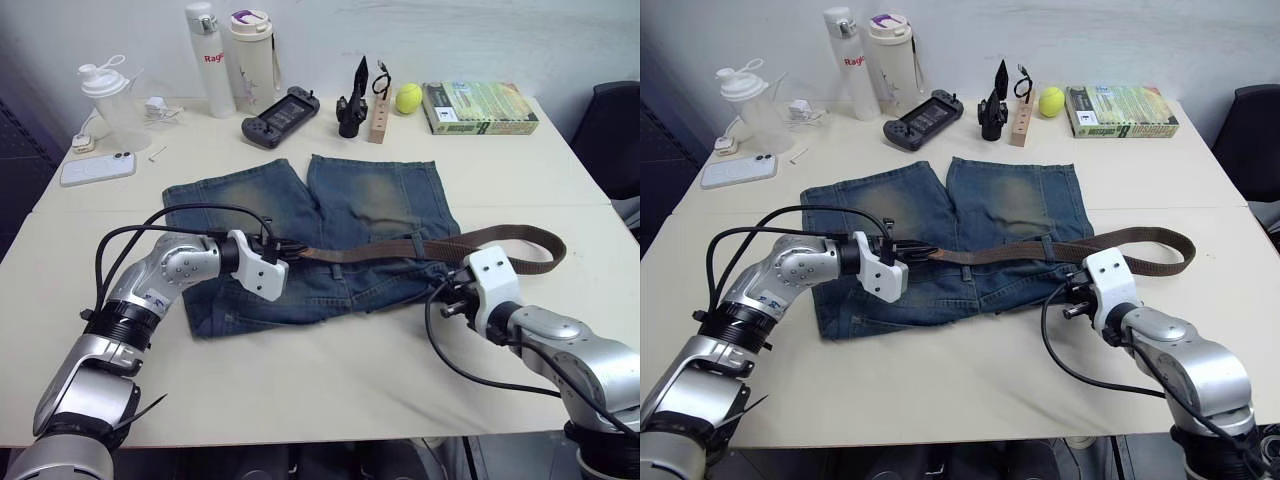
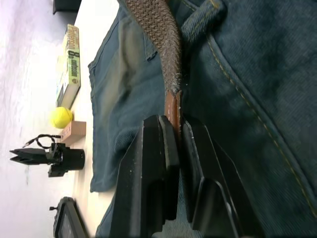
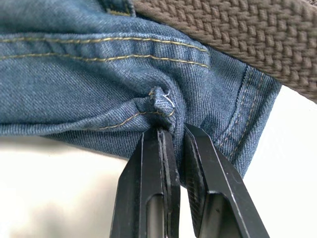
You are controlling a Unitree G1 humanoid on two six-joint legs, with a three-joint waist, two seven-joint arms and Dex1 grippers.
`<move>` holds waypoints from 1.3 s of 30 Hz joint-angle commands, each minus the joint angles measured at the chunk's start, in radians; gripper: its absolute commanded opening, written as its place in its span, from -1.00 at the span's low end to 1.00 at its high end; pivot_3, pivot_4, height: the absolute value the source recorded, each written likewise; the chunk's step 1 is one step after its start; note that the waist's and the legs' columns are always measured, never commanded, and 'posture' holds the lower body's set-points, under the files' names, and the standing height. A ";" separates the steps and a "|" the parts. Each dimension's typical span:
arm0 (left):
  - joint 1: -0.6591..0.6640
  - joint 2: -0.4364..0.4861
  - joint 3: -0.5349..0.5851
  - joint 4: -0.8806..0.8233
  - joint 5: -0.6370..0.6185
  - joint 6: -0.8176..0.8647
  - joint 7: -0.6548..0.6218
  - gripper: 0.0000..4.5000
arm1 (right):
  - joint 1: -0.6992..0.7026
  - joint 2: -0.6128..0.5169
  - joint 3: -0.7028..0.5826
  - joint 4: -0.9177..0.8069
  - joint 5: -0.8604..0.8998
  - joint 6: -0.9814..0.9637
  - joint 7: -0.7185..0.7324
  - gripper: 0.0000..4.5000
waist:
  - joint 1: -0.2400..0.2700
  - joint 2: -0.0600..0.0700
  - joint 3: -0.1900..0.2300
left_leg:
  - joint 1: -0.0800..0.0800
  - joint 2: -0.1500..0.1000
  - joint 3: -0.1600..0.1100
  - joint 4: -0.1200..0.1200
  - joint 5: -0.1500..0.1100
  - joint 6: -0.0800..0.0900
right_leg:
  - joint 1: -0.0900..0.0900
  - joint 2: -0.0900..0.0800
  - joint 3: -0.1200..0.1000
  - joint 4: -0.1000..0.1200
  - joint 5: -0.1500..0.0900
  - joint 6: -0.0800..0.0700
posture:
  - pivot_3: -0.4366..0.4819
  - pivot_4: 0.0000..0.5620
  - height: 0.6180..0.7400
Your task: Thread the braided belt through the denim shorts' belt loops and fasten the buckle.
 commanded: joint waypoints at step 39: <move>-0.010 -0.101 0.040 -0.185 0.130 0.049 0.240 -1.00 | -0.090 0.663 -0.063 0.043 1.470 -0.626 -1.023 0.98 | -0.036 0.002 0.001 | 0.000 0.001 0.004 -0.003 0.000 0.001 | -0.001 0.000 -0.002 -0.004 0.002 0.003 | -0.05 -0.47 0.73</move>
